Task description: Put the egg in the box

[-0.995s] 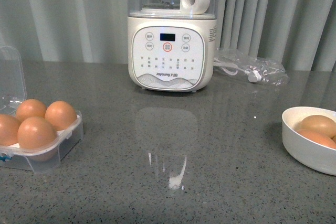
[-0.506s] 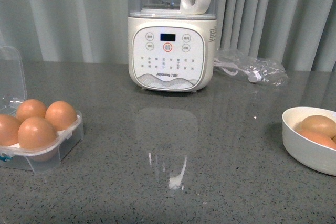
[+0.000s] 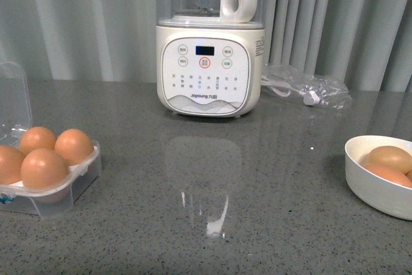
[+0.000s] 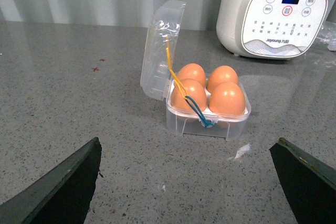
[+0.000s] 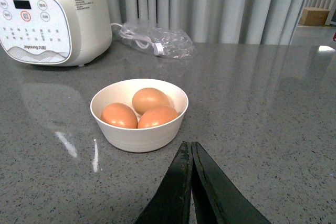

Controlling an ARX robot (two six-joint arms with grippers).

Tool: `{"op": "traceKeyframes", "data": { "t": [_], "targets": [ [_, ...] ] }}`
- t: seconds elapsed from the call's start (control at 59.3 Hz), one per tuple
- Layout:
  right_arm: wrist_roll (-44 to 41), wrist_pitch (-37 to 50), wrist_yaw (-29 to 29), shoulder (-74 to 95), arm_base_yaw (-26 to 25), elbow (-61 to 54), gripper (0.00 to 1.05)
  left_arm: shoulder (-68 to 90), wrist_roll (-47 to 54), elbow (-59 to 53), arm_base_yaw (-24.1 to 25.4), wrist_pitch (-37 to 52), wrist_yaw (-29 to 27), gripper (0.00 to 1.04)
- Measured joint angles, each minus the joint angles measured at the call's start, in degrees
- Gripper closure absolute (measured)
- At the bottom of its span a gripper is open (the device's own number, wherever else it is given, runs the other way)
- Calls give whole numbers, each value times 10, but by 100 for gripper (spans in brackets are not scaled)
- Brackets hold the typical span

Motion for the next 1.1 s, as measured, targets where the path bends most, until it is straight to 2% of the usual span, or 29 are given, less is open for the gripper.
{"op": "traceKeyframes", "data": {
  "t": [0.051,0.135,0.438,0.995,1.029,1.046,1.096],
  "targets": [
    [0,-13,0,-13,0,0,101,0,0,0,0,0,0,7],
    [0,-99,0,-79,0,0,101,0,0,0,0,0,0,7],
    [0,-108,0,-104,0,0,101,0,0,0,0,0,0,7],
    [0,-108,0,-104,0,0,8,0,0,0,0,0,0,7],
    [1,-108,0,-104,0,0,5,14,-10,7,-9,-24,-26,7],
    [1,-108,0,-104,0,0,6,32,-22,23,-20,-67,-65,7],
    [1,-108,0,-104,0,0,8,93,-55,64,-47,-163,-137,7]
  ]
}}
